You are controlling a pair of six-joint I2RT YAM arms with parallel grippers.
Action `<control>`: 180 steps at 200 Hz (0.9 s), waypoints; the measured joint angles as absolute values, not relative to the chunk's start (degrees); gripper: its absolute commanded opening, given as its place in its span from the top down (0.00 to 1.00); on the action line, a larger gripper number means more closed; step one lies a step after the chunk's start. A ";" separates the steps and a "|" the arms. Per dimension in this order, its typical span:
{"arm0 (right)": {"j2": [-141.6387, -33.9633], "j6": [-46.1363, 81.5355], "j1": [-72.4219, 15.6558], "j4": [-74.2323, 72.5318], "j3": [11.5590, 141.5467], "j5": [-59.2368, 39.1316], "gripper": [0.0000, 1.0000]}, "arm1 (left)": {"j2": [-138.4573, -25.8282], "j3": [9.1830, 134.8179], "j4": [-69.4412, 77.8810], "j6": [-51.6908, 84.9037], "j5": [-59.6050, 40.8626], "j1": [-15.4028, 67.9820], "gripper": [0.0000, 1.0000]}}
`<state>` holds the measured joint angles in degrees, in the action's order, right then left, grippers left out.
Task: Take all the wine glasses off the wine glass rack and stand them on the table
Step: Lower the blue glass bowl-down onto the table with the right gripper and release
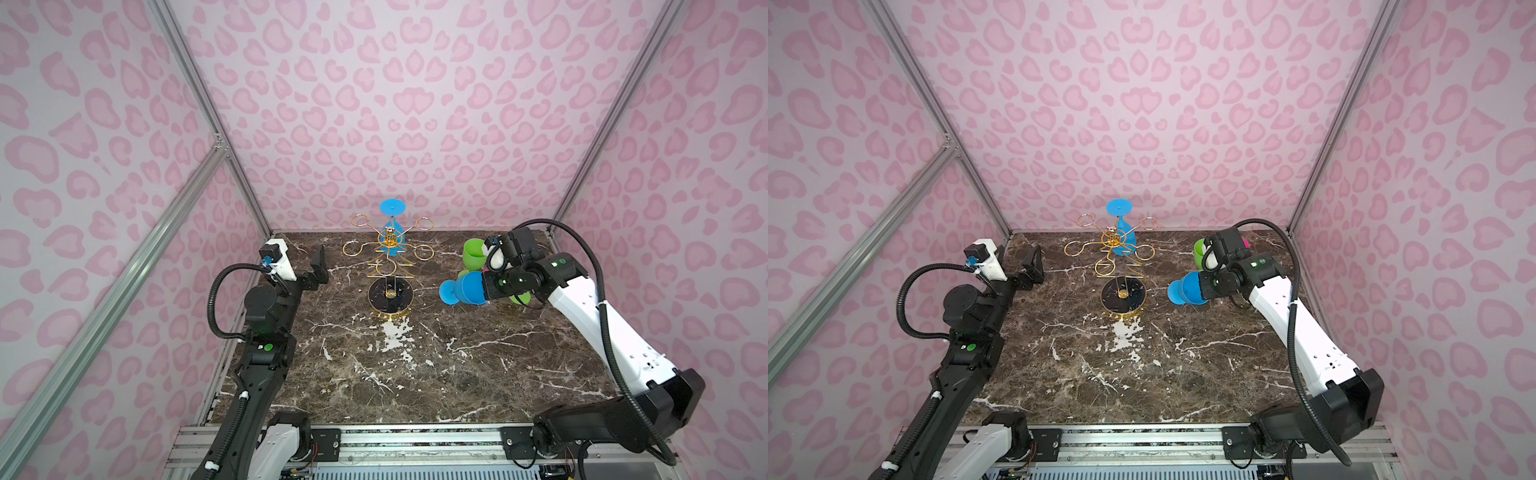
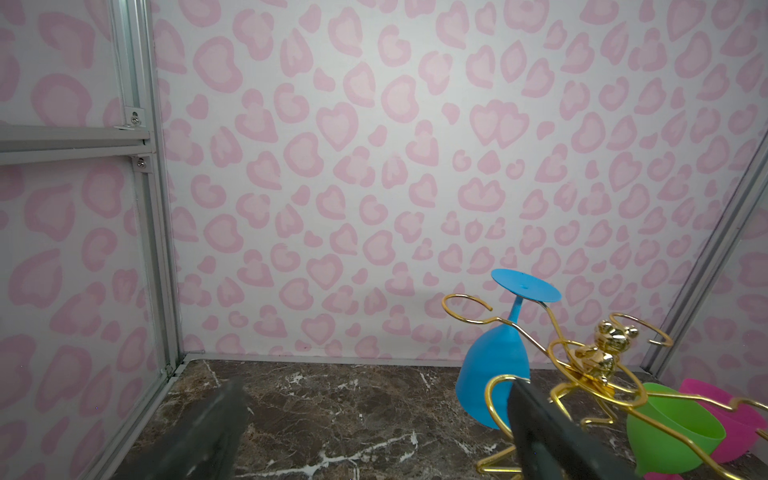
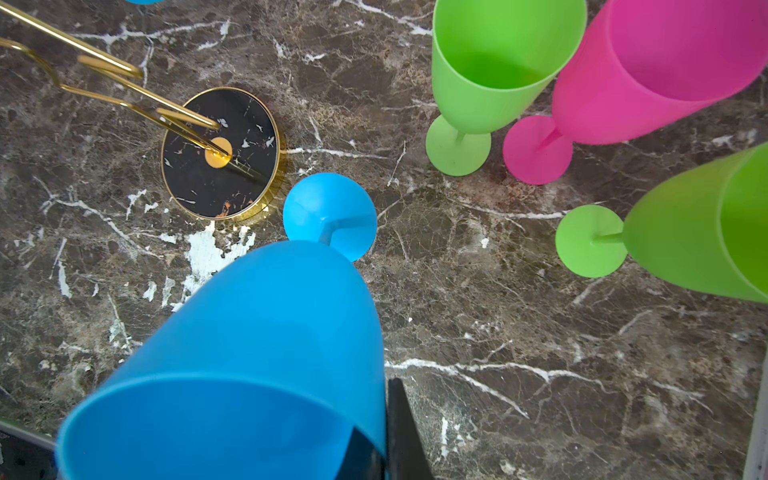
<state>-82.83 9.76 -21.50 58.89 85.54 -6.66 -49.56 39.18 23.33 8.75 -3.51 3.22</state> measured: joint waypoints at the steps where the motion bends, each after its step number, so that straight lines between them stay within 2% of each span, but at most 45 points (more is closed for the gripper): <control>1: -83.15 9.65 -21.47 58.98 85.86 -6.72 1.00 | -49.56 39.18 23.31 8.75 -3.49 3.22 0.01; 86: -102.96 5.56 -20.34 64.51 101.56 -8.64 1.00 | -49.28 39.38 22.37 7.92 -2.92 3.16 0.00; 154: -109.73 4.89 -20.51 67.29 105.78 -8.43 1.00 | -49.25 39.38 22.35 7.92 -2.74 3.16 0.01; 180: -111.44 4.84 -20.69 67.79 107.42 -7.09 0.97 | -49.25 39.38 22.35 7.92 -2.74 3.16 0.01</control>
